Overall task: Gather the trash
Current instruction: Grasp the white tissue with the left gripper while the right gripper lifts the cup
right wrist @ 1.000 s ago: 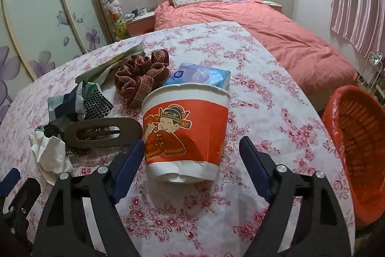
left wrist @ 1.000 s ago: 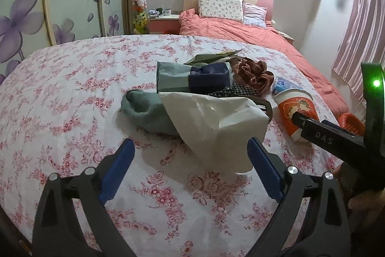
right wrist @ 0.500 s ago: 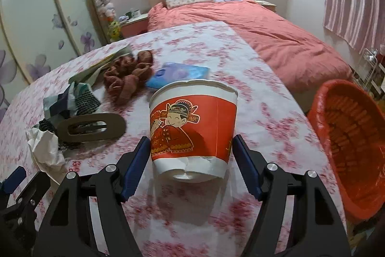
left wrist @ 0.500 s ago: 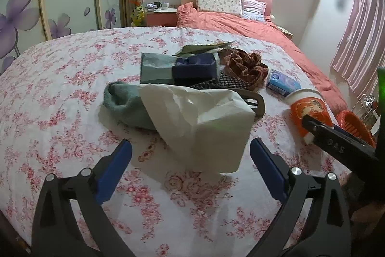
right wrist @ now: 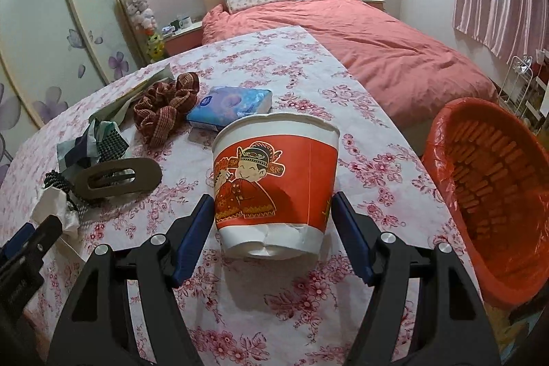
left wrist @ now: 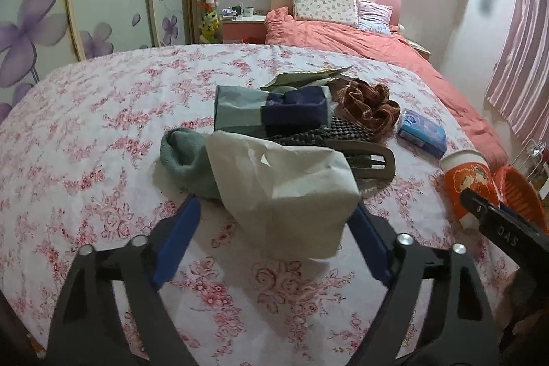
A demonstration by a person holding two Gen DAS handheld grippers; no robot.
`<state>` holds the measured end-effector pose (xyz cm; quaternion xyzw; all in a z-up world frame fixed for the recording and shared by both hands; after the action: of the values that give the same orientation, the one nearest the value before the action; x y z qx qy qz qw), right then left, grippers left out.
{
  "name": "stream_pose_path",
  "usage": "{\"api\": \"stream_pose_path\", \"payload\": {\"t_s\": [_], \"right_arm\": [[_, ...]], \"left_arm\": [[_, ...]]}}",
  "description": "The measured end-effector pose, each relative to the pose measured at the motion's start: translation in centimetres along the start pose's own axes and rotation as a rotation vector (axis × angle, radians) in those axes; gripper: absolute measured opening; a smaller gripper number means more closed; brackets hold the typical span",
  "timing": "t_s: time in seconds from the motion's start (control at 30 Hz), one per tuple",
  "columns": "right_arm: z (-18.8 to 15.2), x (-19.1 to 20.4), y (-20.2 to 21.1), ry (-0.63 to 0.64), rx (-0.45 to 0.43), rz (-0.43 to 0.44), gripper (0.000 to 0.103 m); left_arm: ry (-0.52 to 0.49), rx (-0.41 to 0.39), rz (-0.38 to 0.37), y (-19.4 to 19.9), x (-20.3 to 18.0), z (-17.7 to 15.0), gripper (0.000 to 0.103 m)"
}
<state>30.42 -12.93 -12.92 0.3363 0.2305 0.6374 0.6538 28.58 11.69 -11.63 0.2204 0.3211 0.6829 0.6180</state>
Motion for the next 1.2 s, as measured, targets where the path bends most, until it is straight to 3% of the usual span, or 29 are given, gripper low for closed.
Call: {"api": "stream_pose_path", "payload": {"t_s": [0.33, 0.6, 0.7, 0.83, 0.9, 1.2], "right_arm": [[0.1, -0.6, 0.3, -0.005, -0.009, -0.002, 0.07], [-0.2, -0.4, -0.2, 0.007, 0.012, 0.003, 0.07], [-0.2, -0.3, -0.2, 0.01, 0.012, 0.005, 0.069], [-0.2, -0.3, 0.2, 0.022, 0.002, 0.01, 0.069], [0.0, -0.2, 0.7, 0.023, -0.005, 0.012, 0.069], [0.6, -0.1, 2.3, 0.027, -0.038, 0.018, 0.069]], "left_arm": [[0.086, 0.013, -0.016, 0.0, 3.1, -0.1, 0.078], [0.078, 0.066, -0.075, -1.3, 2.0, -0.8, 0.073], [0.078, 0.109, -0.119, -1.9, 1.4, -1.7, 0.059], [0.067, 0.08, -0.146, -1.2, 1.0, -1.5, 0.046], [0.062, 0.071, -0.149, -1.0, 1.0, -1.3, 0.03], [0.059, 0.04, -0.143, 0.4, 1.3, -0.3, 0.013]]}}
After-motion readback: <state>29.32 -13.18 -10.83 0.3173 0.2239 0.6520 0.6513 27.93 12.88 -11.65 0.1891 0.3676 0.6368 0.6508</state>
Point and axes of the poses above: each gripper's, at about its wrist camera, not at the fingertips, and y roughly against the way its jaws point, x to its left, z to its top, the point moved 8 cm from there along -y, roughly the way its jaws point, and after that the axes turned 2 degrees about y, right-handed, at the moved point
